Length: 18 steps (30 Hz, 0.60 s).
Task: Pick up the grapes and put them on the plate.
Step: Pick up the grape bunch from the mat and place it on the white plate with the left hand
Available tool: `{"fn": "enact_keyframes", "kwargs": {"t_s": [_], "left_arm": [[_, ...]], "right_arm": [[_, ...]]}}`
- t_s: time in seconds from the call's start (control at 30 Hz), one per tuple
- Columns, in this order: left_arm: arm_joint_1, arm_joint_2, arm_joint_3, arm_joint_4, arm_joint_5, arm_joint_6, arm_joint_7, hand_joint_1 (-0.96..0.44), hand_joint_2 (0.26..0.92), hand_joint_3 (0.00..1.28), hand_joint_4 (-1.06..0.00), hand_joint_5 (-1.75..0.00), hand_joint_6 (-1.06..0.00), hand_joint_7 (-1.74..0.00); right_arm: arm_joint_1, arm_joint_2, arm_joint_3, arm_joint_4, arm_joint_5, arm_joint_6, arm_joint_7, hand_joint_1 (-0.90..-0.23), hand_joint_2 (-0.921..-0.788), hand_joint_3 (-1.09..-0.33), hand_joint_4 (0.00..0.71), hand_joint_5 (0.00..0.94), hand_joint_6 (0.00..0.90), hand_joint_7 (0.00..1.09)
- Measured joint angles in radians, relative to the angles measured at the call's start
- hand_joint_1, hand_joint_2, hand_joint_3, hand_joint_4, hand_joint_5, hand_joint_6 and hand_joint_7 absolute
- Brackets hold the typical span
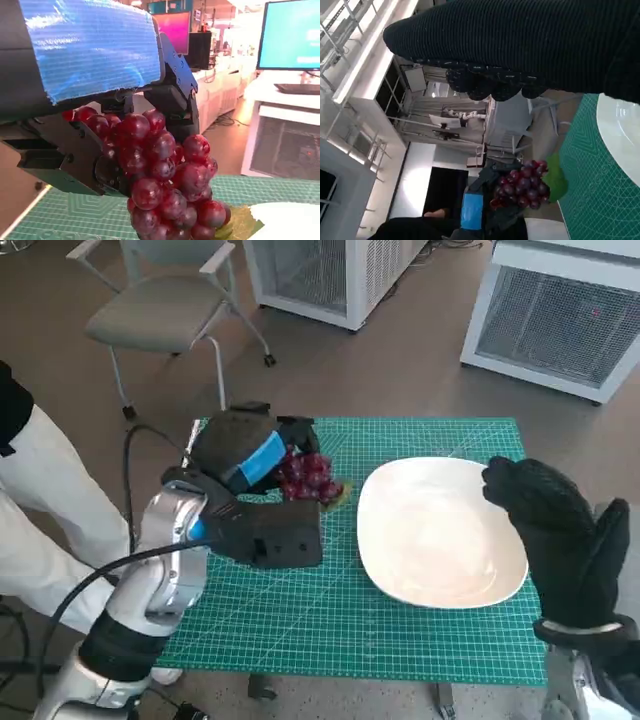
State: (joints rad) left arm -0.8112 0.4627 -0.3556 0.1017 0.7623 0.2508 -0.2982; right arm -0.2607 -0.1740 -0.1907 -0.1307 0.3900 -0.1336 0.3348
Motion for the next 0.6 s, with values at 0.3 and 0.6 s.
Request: {"fn": "enact_keyframes", "kwargs": {"t_s": [0.3,0.6], "left_arm": [[-0.078,-0.095,-0.041,-0.015,0.022,0.032,-0.083,0.0,0.799,0.48,-0.43,-1.47,-0.44,-1.43],[-0.22,-0.187,-0.07,-0.023,0.02,0.009,-0.121,0.0,0.784,0.43,-0.51,-1.53,-0.58,-1.14]], "right_arm": [[0.001,0.0,0.0,-0.003,0.0,0.0,0.0,-0.337,-0.921,-0.599,0.438,0.873,0.239,1.02],[0.008,0.0,-0.003,-0.014,0.0,-0.001,0.0,-0.338,-0.921,-0.6,0.437,0.874,0.239,1.02]]}}
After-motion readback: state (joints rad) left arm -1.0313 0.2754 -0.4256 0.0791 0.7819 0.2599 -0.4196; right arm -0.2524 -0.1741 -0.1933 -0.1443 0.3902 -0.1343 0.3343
